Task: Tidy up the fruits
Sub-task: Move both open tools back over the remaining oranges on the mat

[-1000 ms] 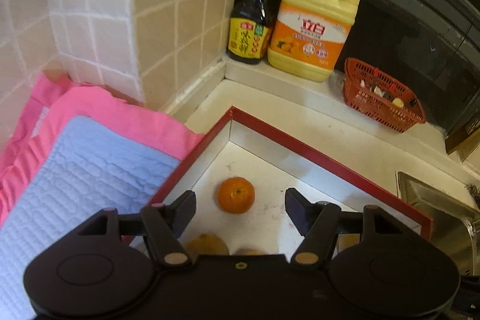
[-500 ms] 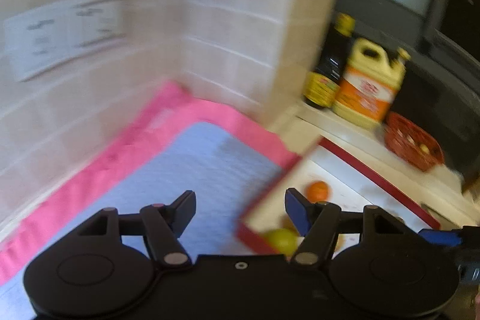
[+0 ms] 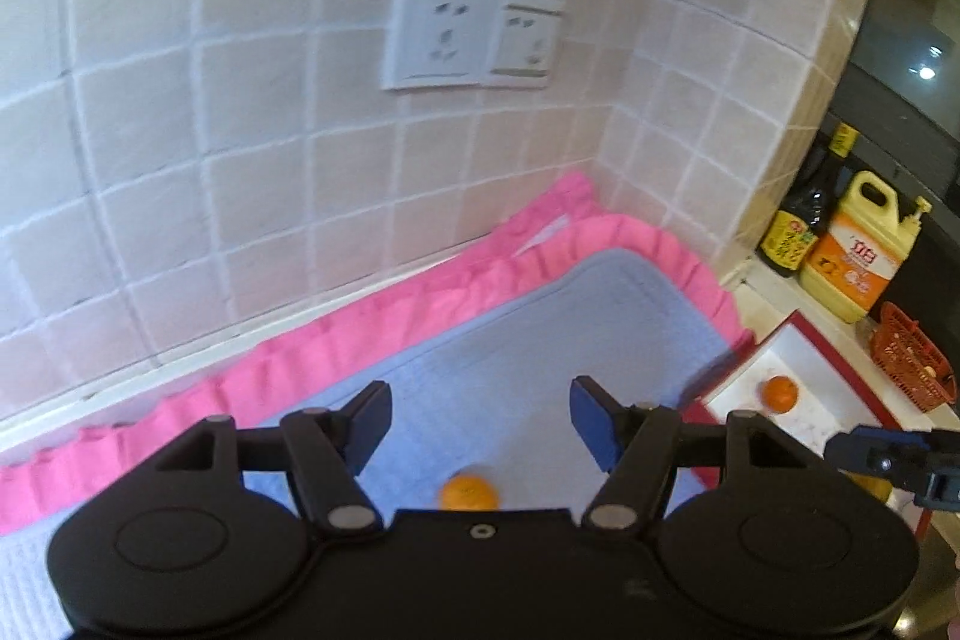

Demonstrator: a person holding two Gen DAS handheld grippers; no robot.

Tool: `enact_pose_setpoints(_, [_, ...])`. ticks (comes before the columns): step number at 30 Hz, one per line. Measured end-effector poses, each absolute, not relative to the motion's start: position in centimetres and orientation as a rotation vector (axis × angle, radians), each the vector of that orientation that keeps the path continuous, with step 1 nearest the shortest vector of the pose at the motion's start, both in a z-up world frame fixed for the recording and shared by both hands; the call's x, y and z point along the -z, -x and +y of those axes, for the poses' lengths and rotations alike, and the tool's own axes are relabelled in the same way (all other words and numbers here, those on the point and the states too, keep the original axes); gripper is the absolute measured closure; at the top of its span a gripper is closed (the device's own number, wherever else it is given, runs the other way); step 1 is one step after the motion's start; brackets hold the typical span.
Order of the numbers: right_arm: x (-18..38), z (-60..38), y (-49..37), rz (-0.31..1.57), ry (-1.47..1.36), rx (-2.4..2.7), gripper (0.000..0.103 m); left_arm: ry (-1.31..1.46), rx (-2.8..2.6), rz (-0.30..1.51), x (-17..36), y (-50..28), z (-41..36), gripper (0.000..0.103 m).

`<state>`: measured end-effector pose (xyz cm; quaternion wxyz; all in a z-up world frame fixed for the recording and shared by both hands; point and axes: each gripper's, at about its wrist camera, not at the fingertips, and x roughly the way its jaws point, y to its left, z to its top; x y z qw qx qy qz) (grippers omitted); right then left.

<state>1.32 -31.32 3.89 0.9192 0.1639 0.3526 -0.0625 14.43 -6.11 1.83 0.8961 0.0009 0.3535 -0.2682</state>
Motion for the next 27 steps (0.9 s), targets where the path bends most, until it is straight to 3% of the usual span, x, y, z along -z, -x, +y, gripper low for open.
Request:
enact_pose_setpoints(8, [-0.3,-27.9,-5.3,0.754,-0.310,0.069,0.046,-0.010,0.607,0.792,1.5,-16.0,-3.7,0.025])
enact_pose_setpoints(20, [6.5,-26.9,-9.1,0.893,-0.295,0.097,0.051,-0.058,0.777,0.958,9.6,-19.6,-5.9,0.025])
enact_pose_setpoints(27, [8.9,-26.2,-9.2,0.959,-0.280,0.059,0.051,-0.058,0.806,0.982,11.6,-20.5,-6.5,0.025])
